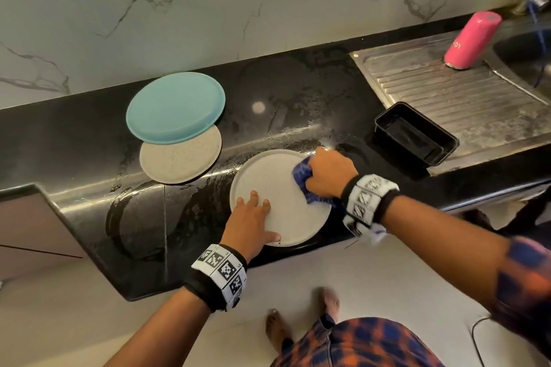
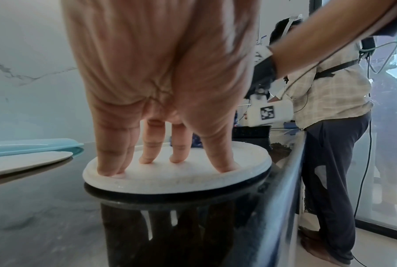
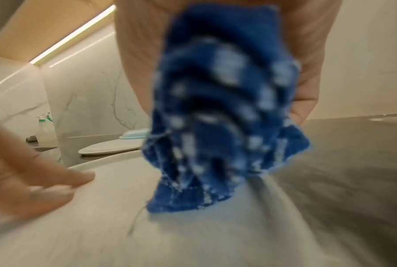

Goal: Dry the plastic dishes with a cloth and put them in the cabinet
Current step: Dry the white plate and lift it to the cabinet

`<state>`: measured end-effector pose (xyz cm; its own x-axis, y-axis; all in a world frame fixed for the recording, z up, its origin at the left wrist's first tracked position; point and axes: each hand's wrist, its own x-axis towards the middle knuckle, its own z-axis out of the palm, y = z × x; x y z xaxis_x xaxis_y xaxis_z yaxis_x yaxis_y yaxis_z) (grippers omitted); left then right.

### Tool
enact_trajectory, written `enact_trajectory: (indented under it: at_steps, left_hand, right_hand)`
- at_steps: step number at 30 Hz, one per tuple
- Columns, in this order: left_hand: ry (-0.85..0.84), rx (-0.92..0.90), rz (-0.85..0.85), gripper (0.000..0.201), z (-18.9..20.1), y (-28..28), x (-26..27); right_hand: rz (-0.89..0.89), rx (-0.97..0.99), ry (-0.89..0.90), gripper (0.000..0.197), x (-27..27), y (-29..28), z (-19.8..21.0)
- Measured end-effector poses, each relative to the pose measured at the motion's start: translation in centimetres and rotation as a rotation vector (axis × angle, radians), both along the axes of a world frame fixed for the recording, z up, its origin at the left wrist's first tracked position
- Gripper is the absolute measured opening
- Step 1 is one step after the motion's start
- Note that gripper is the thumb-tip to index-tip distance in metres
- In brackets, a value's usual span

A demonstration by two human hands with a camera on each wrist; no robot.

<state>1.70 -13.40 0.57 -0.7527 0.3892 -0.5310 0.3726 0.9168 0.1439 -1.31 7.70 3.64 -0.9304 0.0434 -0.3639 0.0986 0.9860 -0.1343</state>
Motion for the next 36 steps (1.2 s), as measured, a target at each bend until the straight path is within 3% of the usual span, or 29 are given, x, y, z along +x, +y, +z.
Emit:
enact_trajectory:
  at_steps: [5,10,13,18,23,29,33,36]
  left_hand:
    - [-0.008,-0.008,-0.009,0.085,0.7,0.3,-0.6]
    - [0.014,0.029,-0.010,0.078,1.1,0.4,-0.6]
    - [0.033,0.030,0.005,0.078,0.8,0.3,-0.5]
    - [0.009,-0.011,0.006,0.086,-0.1,0.1,-0.6]
    - [0.012,-0.013,0.018,0.087,-0.8,0.1,-0.7]
    - [0.052,-0.008,0.016,0.086,-1.1,0.3,-0.6]
    - [0.045,-0.016,0.000,0.089,-1.2,0.2,-0.5]
    - [0.093,0.011,-0.031,0.086,-1.0,-0.4,-0.1]
  right_hand:
    - [0.134,0.006,0.032,0.021,-5.8,-3.4,1.0]
    - [0.386,0.051,0.036,0.024,-7.0,-9.7,-0.3]
    - [0.448,0.116,0.064,0.029,-7.1,-10.0,-0.9]
    - [0.253,0.156,0.089,0.033,-7.1,-5.4,-0.3]
    - [0.056,0.125,0.006,0.038,-2.2,-1.2,0.4]
    - [0.023,0.044,-0.125,0.023,6.1,-2.3,1.4]
    - [0.034,-0.047,-0.172,0.029,6.3,-3.3,1.3]
    - [-0.085,-0.194,-0.179,0.028,5.4,-1.9,0.9]
